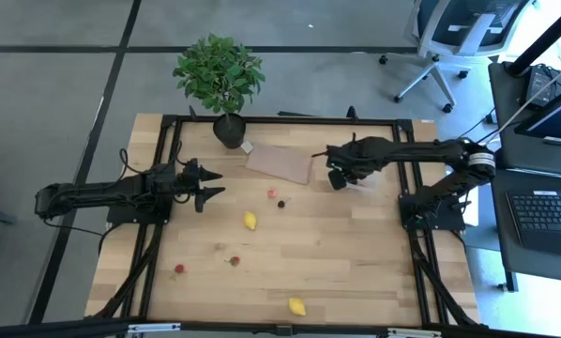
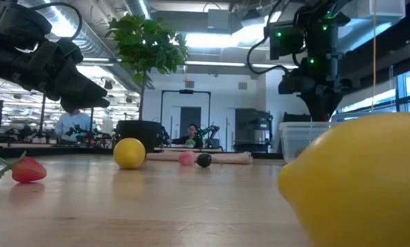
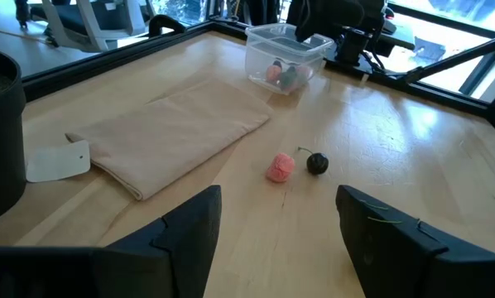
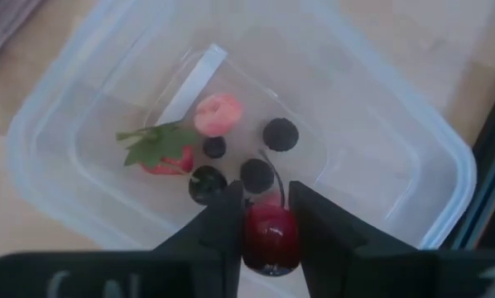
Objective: Pick and placing Produce into tupperware
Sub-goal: Put the red cherry into the transparent container, then put the bottom yellow lemon into the transparent container
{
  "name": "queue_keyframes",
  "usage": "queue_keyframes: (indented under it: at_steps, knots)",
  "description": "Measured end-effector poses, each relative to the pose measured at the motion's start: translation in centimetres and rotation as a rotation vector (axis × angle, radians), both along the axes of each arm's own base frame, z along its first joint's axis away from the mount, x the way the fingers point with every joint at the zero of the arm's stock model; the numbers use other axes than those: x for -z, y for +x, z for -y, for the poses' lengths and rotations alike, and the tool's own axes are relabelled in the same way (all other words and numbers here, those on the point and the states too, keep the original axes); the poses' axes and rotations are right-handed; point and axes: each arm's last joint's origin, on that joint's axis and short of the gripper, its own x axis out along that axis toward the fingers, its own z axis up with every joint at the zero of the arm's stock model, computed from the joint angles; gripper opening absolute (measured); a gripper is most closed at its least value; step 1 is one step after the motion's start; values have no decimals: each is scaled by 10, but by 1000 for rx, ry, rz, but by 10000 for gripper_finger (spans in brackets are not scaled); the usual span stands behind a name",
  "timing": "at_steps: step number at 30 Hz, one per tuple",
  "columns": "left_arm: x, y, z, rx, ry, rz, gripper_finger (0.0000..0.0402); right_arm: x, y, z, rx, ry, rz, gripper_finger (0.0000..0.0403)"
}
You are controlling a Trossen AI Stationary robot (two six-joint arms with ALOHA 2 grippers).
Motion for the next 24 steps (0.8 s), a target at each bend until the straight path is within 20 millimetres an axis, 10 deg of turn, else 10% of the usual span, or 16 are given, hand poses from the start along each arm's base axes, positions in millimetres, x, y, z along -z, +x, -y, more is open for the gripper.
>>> queue_keyframes:
  at_steps: [15, 24]
  knots:
    - [0, 0, 0, 1, 2, 0, 231, -2, 3, 2, -130, 5, -33, 248]
    - [0, 0, 0, 1, 2, 0, 231, -51, 32, -16, -371, -28, 115, 270]
